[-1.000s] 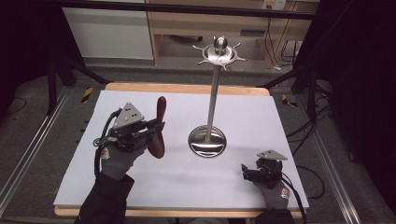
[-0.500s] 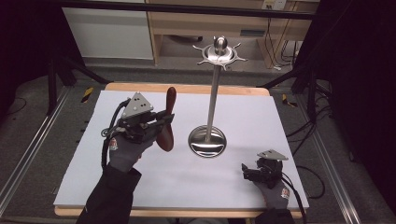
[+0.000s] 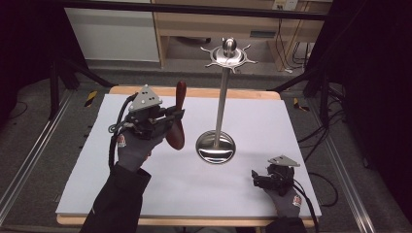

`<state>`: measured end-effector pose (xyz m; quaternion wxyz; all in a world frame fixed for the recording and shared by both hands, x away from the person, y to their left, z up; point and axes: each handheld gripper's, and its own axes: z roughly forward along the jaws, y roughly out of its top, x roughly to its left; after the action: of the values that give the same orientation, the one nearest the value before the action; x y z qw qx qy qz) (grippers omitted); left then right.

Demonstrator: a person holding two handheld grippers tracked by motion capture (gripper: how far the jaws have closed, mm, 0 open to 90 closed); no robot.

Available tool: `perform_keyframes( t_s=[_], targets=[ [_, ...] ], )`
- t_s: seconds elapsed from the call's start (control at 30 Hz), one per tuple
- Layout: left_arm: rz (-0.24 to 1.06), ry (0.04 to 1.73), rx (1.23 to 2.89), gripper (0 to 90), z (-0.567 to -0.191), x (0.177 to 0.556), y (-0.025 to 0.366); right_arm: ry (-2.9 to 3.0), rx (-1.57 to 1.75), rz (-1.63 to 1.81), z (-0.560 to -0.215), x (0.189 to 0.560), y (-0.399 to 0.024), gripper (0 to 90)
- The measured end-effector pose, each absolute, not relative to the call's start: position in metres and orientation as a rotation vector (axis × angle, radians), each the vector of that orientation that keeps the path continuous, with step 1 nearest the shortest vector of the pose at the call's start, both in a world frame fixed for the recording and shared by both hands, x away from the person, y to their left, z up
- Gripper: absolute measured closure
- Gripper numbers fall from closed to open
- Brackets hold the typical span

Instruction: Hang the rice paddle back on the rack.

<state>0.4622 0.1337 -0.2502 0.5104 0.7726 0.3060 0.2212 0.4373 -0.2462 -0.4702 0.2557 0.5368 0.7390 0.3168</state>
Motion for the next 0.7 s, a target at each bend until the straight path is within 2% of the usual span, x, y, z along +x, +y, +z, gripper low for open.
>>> perform_keyframes(
  t_s=[0.7],
  targets=[
    [0.516,0.723,1.857,77.7,-0.233,0.474,0.120,2.002,1.454,0.863,-0.470,0.437,-0.246,9.8]
  ],
)
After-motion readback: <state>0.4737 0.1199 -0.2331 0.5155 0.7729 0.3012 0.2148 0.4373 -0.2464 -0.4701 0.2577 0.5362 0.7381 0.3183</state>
